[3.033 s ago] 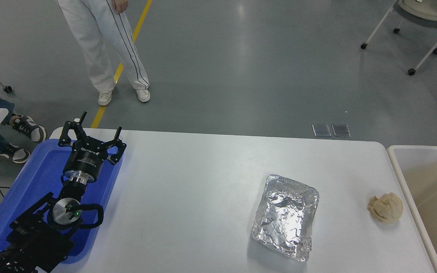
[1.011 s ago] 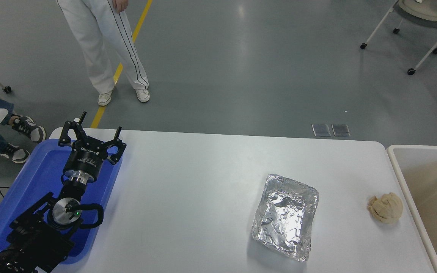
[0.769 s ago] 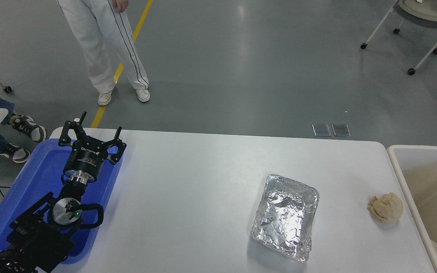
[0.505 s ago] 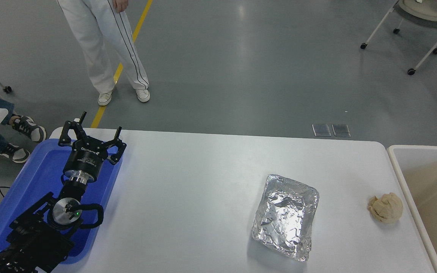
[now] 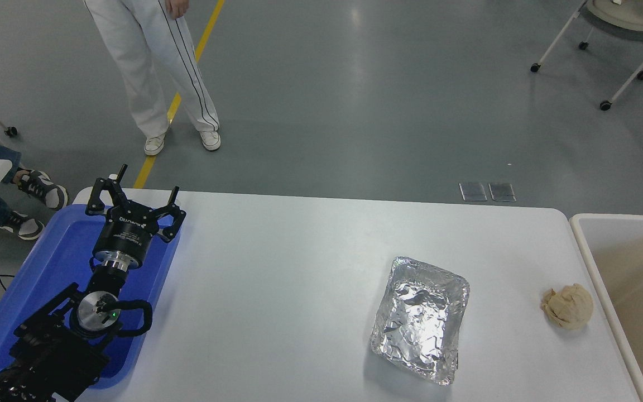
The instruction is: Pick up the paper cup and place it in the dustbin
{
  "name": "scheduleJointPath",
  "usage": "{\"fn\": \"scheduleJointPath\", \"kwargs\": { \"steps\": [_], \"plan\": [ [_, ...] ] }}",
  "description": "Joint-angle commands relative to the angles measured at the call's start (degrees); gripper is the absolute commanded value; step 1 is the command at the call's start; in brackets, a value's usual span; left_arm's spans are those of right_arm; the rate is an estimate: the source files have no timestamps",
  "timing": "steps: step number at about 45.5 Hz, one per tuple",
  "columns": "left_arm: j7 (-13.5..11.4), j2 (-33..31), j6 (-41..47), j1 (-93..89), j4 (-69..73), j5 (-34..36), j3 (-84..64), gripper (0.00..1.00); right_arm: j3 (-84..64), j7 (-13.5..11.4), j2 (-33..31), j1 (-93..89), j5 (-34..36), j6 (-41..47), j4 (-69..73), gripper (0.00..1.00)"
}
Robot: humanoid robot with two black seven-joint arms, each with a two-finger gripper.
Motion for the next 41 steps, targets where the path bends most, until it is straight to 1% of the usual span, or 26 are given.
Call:
{"fn": "scheduleJointPath", "kwargs": {
  "steps": [1, 7, 12, 17, 28, 36, 37, 41],
  "plan": [
    [0.0, 0.0, 0.0, 0.0, 0.1, 0.0, 0.0, 1.0, 0.1, 0.0, -7.6, 2.1, 0.0, 0.0, 13.0, 1.0],
    [0.0, 0.0, 0.0, 0.0, 0.0, 0.0, 0.0, 1.0, -1.4, 0.0, -12.4, 5.4, 0.0, 0.0, 23.5, 1.0],
    [0.0, 0.0, 0.0, 0.0, 0.0, 0.0, 0.0, 1.0, -4.5, 0.0, -14.4, 6.8, 0.0, 0.1, 28.5, 1.0],
    [0.0, 0.0, 0.0, 0.0, 0.0, 0.0, 0.0, 1.0, -10.6, 0.0, -16.0, 11.1, 0.0, 0.1, 34.3, 1.0],
    [0.0, 0.0, 0.0, 0.0, 0.0, 0.0, 0.0, 1.0, -26.4, 0.0, -16.4, 23.1, 0.0, 1.8, 44.2, 1.0],
    [0.0, 0.0, 0.0, -0.1, 0.0, 0.0, 0.0, 1.0, -36.2, 0.0, -16.4, 35.4, 0.0, 5.7, 51.9, 1.0],
    [0.0, 0.0, 0.0, 0.0, 0.0, 0.0, 0.0, 1.0, -39.6, 0.0, -16.1, 39.0, 0.0, 7.2, 53.4, 1.0],
    [0.0, 0.0, 0.0, 0.0, 0.0, 0.0, 0.0, 1.0, -44.5, 0.1, -15.2, 44.2, 0.0, 10.2, 55.6, 1.0]
  ]
}}
